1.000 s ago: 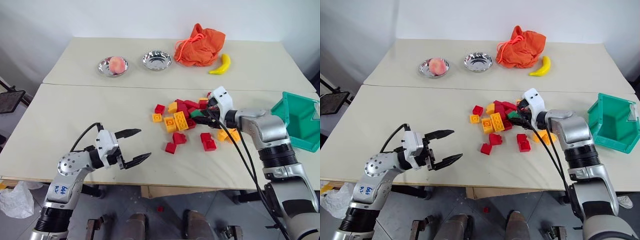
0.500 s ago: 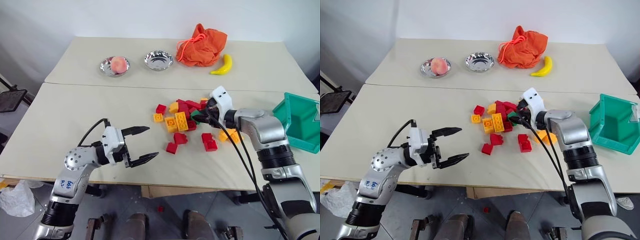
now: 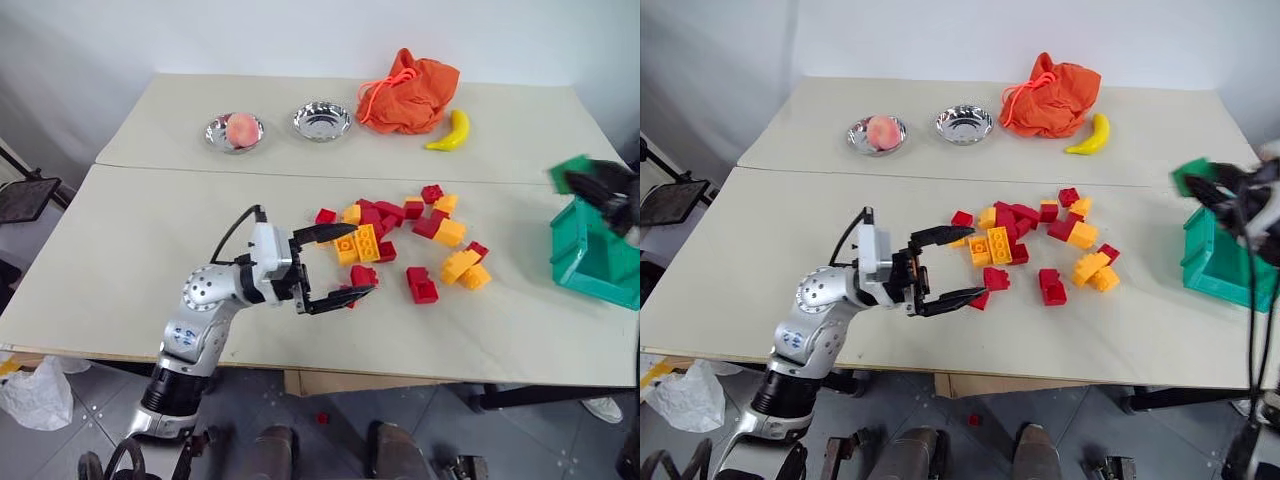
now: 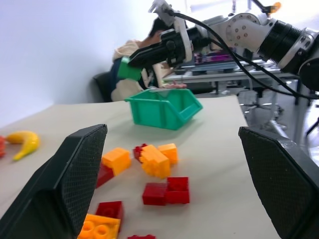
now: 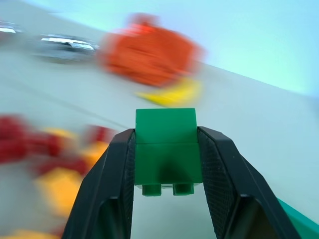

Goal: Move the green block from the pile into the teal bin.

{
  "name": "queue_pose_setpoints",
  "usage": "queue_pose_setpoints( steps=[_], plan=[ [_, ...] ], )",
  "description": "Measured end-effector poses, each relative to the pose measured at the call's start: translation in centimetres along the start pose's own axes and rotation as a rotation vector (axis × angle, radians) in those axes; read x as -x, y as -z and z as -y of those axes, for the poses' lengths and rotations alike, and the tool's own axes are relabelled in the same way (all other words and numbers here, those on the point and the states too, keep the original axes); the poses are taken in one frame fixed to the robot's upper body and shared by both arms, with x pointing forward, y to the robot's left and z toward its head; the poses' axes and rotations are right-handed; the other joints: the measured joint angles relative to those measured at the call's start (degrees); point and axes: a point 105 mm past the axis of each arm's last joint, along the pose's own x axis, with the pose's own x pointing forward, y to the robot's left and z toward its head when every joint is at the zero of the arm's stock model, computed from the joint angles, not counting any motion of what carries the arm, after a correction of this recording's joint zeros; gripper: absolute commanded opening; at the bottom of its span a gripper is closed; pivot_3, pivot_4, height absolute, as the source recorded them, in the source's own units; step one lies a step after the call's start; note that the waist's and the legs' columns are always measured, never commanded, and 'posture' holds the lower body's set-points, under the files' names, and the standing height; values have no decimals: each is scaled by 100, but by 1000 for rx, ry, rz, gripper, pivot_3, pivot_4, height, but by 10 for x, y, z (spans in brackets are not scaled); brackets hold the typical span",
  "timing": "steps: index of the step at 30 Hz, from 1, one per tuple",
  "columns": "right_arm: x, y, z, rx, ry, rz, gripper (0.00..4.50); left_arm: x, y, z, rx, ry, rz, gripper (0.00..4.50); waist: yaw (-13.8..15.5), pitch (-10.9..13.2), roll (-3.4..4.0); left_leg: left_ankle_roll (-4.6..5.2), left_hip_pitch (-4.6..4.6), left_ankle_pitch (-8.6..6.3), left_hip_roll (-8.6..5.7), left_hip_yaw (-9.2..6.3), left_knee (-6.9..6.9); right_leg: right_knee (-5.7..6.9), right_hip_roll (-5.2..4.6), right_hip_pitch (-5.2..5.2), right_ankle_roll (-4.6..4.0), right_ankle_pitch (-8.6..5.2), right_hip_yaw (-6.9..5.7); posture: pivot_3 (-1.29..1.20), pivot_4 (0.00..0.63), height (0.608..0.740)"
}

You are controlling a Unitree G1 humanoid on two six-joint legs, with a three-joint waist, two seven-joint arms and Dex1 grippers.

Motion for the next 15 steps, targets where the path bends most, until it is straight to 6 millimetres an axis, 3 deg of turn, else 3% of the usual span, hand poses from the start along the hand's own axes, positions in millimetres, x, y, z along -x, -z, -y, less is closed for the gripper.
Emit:
queue_pose_setpoints(
  steps=[3,9,15],
  plan=[
    [12,15,25,6,115,-39,1447,-2,11,-4,5,-2,-23,4500,-6,0,-1,0,1,0,1,6,8,2,0,1,1,0,4,0,150,740],
    [10,58,45,42,203,-142,1447,-7,20,-11,-4,-5,-36,4500,-2,1,2,3,2,-1,-1,11,12,2,-2,0,5,2,10,0,150,740],
    [4,69,57,50,279,-150,3462,5,22,-19,-37,-30,-79,4500,-11,5,12,3,2,-1,0,10,10,0,-1,0,5,3,9,0,150,740]
  ],
)
